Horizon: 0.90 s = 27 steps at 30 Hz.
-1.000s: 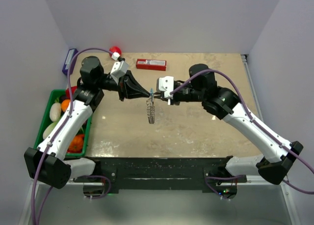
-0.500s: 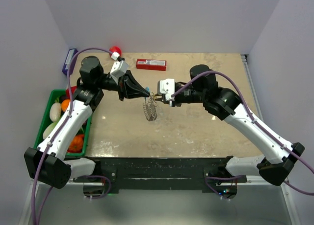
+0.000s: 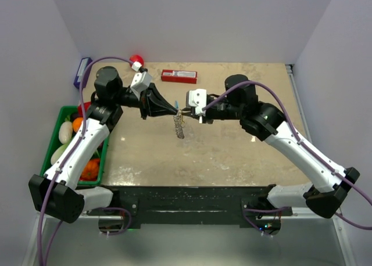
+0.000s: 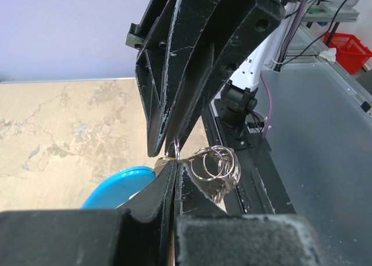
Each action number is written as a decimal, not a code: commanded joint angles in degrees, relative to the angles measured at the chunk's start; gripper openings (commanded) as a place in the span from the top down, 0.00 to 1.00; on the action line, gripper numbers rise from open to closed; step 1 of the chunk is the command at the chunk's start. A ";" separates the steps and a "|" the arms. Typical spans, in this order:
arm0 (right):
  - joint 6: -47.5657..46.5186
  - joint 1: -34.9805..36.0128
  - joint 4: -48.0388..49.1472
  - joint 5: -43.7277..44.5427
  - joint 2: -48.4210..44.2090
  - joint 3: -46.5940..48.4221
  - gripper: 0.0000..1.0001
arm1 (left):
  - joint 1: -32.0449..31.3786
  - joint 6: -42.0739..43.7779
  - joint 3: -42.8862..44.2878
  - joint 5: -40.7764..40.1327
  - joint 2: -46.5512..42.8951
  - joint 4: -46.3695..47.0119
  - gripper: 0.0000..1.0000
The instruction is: Remove the keys from the keyring
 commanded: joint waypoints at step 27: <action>-3.98 0.27 -2.97 7.30 0.66 9.18 1.00 | 0.38 -1.34 -0.60 -0.99 -1.13 3.57 1.00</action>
